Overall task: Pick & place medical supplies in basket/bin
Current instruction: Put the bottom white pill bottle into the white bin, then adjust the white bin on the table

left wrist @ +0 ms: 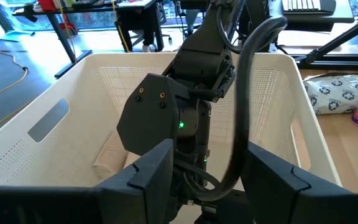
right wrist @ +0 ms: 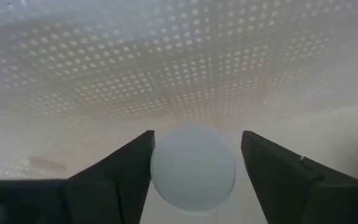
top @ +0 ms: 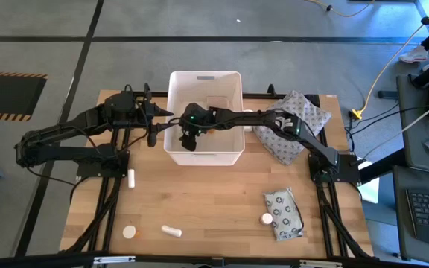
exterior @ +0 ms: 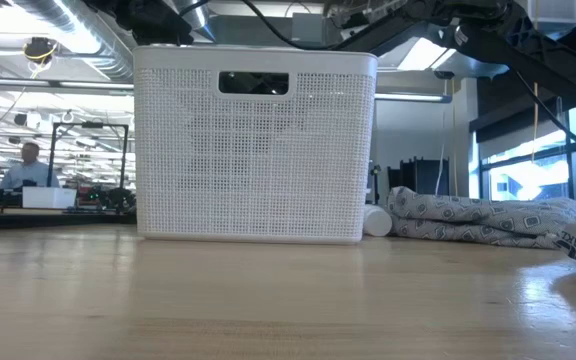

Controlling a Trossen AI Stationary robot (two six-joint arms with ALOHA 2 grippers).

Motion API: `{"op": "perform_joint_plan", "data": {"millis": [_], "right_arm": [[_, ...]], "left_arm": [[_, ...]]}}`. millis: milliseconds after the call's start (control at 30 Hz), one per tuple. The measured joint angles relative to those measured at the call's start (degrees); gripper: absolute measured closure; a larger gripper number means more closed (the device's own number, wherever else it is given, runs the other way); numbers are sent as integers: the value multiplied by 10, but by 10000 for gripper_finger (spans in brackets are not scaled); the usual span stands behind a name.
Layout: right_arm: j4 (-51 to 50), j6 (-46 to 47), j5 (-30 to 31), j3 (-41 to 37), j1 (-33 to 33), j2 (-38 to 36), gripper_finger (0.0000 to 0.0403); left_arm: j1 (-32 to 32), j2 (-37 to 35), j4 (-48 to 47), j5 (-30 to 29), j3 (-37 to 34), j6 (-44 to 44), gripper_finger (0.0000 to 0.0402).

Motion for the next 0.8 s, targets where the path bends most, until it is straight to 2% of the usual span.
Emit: {"op": "perform_joint_plan", "data": {"millis": [300, 533, 800], "right_arm": [[-22, -1, 0, 8, 0, 0, 103], [-71, -18, 16, 40, 0, 0, 89], [-125, -21, 66, 83, -1, -1, 86]], "left_arm": [[0, 0, 0, 0, 0, 0, 231], [0, 0, 0, 0, 0, 0, 231], [0, 0, 0, 0, 0, 0, 231]]}}
